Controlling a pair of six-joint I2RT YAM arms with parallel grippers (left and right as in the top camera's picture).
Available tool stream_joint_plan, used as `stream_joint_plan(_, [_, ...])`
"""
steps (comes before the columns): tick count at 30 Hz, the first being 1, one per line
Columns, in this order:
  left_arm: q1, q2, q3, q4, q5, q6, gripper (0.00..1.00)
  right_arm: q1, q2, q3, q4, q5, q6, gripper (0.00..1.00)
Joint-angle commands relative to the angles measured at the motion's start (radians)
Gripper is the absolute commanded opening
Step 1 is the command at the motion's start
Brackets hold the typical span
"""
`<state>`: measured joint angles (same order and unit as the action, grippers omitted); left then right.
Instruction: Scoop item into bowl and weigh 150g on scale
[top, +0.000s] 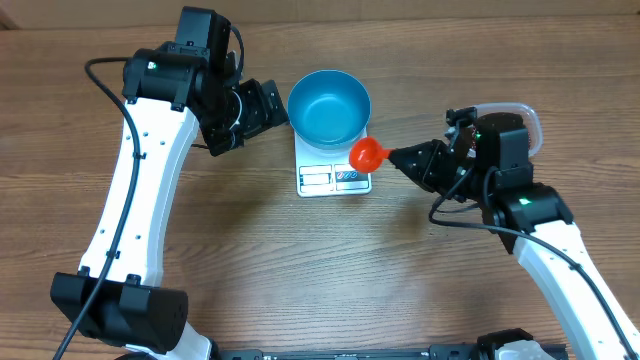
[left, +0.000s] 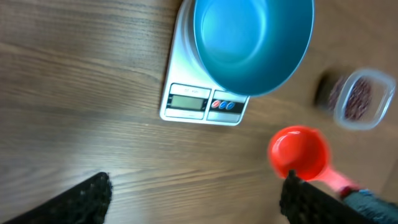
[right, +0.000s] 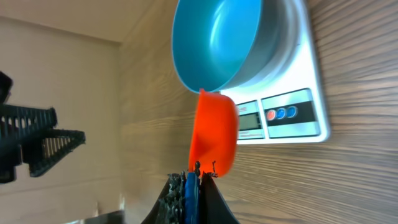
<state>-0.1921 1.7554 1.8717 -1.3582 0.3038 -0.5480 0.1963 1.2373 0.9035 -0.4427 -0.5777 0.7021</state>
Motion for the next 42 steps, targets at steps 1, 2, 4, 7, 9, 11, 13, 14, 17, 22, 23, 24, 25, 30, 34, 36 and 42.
stream_joint_plan(1, [0.001, -0.024, 0.016, -0.011, 0.007, 0.168, 0.69, -0.002, -0.077, 0.084, -0.074, 0.132, -0.115, 0.04])
stream_joint_plan(2, [0.001, -0.024, 0.016, -0.010, 0.006, 0.168, 0.50, -0.002, -0.090, 0.093, -0.105, 0.158, -0.130, 0.04])
stream_joint_plan(4, [0.001, -0.024, 0.016, -0.003, 0.005, 0.167, 0.04, -0.002, -0.116, 0.106, -0.164, 0.234, -0.135, 0.04])
stream_joint_plan(7, [-0.017, -0.024, 0.016, 0.027, 0.004, 0.268, 0.04, -0.002, -0.164, 0.113, -0.266, 0.402, -0.135, 0.04])
stream_joint_plan(9, [-0.044, -0.023, 0.015, 0.032, 0.003, 0.374, 0.04, -0.002, -0.186, 0.113, -0.314, 0.489, -0.135, 0.04])
stream_joint_plan(11, [-0.078, -0.023, 0.013, 0.031, -0.005, 0.451, 0.04, -0.002, -0.202, 0.113, -0.352, 0.557, -0.135, 0.04])
stream_joint_plan(13, [-0.118, -0.021, 0.007, 0.036, -0.045, 0.483, 0.04, -0.002, -0.212, 0.113, -0.380, 0.615, -0.135, 0.04])
stream_joint_plan(14, [-0.141, -0.019, 0.002, 0.043, -0.080, 0.487, 0.04, -0.002, -0.215, 0.113, -0.391, 0.637, -0.135, 0.04])
stream_joint_plan(17, [-0.203, -0.010, -0.020, 0.076, -0.153, 0.497, 0.04, -0.002, -0.215, 0.113, -0.401, 0.665, -0.132, 0.04])
stream_joint_plan(22, [-0.299, -0.009, -0.104, 0.187, -0.197, 0.495, 0.04, -0.002, -0.215, 0.113, -0.402, 0.667, -0.127, 0.04])
stream_joint_plan(23, [-0.312, -0.009, -0.127, 0.214, -0.211, 0.483, 0.04, -0.002, -0.215, 0.113, -0.402, 0.667, -0.127, 0.04])
stream_joint_plan(24, [-0.323, -0.009, -0.150, 0.240, -0.227, 0.467, 0.04, -0.002, -0.215, 0.113, -0.402, 0.667, -0.125, 0.04])
stream_joint_plan(25, [-0.332, -0.009, -0.174, 0.266, -0.237, 0.450, 0.04, -0.002, -0.215, 0.113, -0.402, 0.667, -0.123, 0.04])
stream_joint_plan(30, [-0.354, -0.008, -0.317, 0.414, -0.222, 0.432, 0.04, -0.002, -0.215, 0.113, -0.401, 0.667, -0.106, 0.04])
stream_joint_plan(34, [-0.369, -0.008, -0.418, 0.519, -0.222, 0.448, 0.04, -0.002, -0.215, 0.113, -0.400, 0.667, -0.100, 0.04])
stream_joint_plan(36, [-0.379, -0.008, -0.462, 0.563, -0.223, 0.484, 0.04, -0.002, -0.215, 0.113, -0.400, 0.666, -0.100, 0.04])
stream_joint_plan(42, [-0.393, -0.008, -0.579, 0.717, -0.238, 0.505, 0.04, -0.002, -0.215, 0.113, -0.401, 0.666, -0.100, 0.04])
